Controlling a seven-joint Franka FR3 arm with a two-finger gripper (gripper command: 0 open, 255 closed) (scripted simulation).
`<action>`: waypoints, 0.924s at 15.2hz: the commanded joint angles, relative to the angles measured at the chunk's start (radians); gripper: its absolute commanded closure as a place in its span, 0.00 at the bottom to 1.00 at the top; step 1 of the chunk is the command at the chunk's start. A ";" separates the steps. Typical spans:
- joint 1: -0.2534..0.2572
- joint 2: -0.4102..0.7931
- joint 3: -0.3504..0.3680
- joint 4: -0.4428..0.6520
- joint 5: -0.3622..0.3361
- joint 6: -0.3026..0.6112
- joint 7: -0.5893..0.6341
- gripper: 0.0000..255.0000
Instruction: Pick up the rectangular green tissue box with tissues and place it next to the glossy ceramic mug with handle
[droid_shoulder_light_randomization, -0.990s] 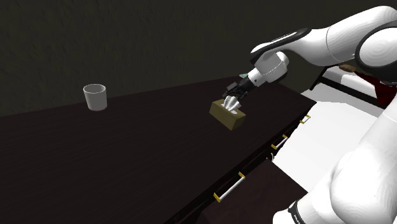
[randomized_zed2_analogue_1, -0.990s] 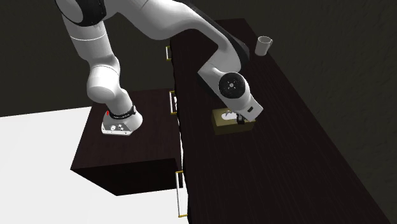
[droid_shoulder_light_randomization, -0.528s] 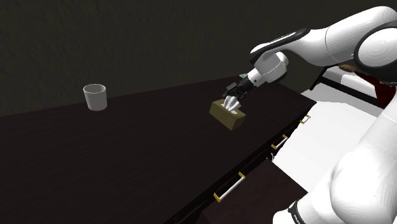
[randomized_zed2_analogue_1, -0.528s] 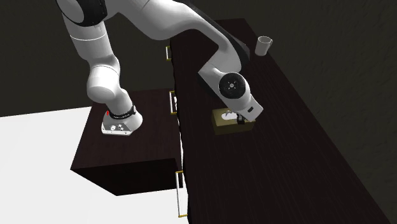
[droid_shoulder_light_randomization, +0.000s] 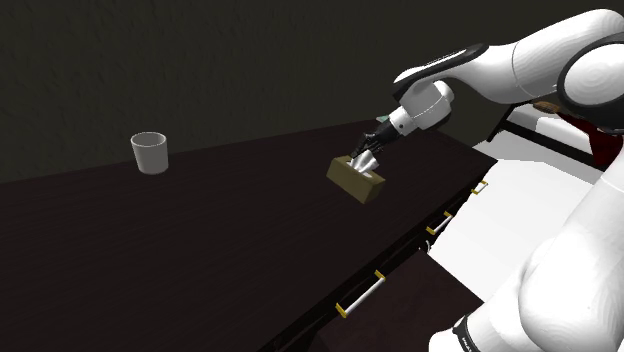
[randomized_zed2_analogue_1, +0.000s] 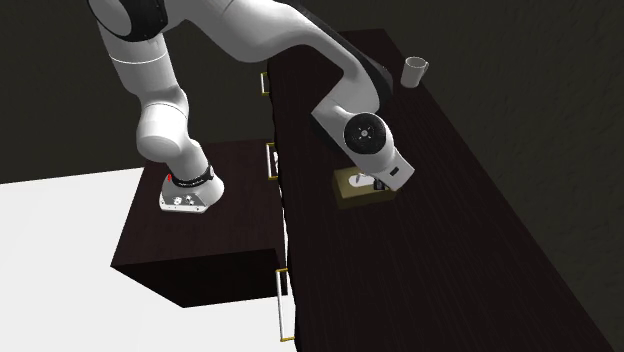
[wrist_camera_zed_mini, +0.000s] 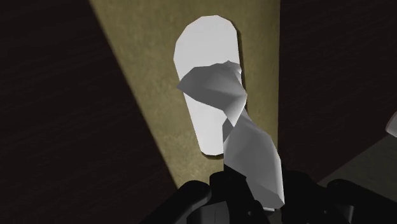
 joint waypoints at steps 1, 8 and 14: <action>-0.001 0.002 -0.001 -0.003 -0.001 -0.001 0.001 1.00; 0.006 -0.049 -0.010 0.017 -0.067 -0.038 0.071 1.00; 0.009 -0.094 -0.015 0.045 -0.127 -0.080 0.138 1.00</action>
